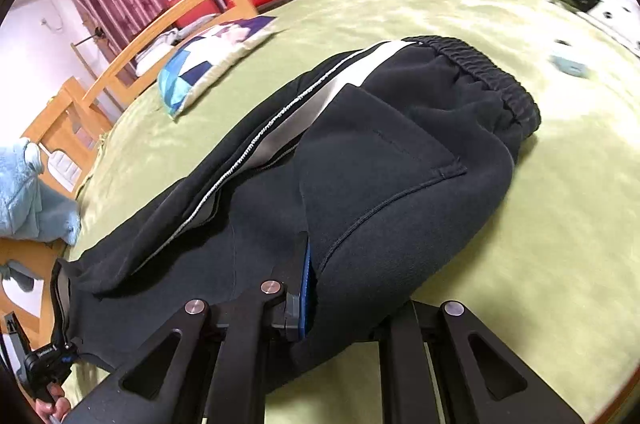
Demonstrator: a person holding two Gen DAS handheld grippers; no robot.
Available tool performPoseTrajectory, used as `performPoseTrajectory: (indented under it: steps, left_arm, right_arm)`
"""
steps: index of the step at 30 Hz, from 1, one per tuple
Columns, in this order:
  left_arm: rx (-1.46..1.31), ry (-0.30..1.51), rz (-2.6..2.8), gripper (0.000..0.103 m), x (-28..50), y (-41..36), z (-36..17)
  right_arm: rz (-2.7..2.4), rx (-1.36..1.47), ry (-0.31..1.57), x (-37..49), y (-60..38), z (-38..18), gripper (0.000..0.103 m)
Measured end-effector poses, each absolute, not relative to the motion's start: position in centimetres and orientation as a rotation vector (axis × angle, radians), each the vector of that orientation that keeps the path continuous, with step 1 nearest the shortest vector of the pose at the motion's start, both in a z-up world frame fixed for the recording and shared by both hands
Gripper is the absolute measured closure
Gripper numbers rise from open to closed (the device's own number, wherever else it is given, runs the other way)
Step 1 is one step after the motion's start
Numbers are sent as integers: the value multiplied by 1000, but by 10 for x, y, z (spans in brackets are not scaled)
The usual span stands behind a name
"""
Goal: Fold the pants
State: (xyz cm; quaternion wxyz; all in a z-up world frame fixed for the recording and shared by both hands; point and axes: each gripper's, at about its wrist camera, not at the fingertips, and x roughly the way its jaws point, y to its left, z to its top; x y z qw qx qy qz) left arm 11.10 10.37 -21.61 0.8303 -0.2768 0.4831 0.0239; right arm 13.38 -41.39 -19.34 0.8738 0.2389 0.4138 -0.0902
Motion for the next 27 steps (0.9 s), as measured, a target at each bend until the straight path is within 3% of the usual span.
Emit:
performPoseTrajectory:
  steps: [5, 9, 13, 14, 16, 17, 21, 26, 27]
  left_arm:
    - [-522, 1064, -18, 92, 66, 78, -220]
    - [-476, 1083, -43, 85, 55, 77, -218]
    - [-408, 1079, -35, 77, 36, 84, -201]
    - [-379, 1057, -35, 75, 28, 87, -193]
    - [-346, 1017, -30, 52, 19, 92, -179]
    - [-336, 1000, -30, 49, 18, 93, -175]
    - [-275, 955, -34, 48, 30, 81, -162]
    - [-167, 1003, 48, 49, 52, 53, -182]
    - [-139, 993, 86, 69, 54, 53, -186]
  right_arm:
    - [-231, 505, 879, 62, -448, -193, 91]
    - [-262, 485, 977, 45, -453, -205, 88]
    - [-309, 306, 967, 20, -430, -190, 72]
    - [-310, 266, 954, 10, -424, -184, 67]
    - [-298, 237, 916, -2, -416, -174, 65]
    - [-289, 229, 894, -5, -413, -167, 63]
    - [-222, 233, 812, 8, -400, -142, 59]
    - [-143, 275, 729, 40, -377, -133, 58]
    - [-123, 295, 721, 41, -374, -137, 58]
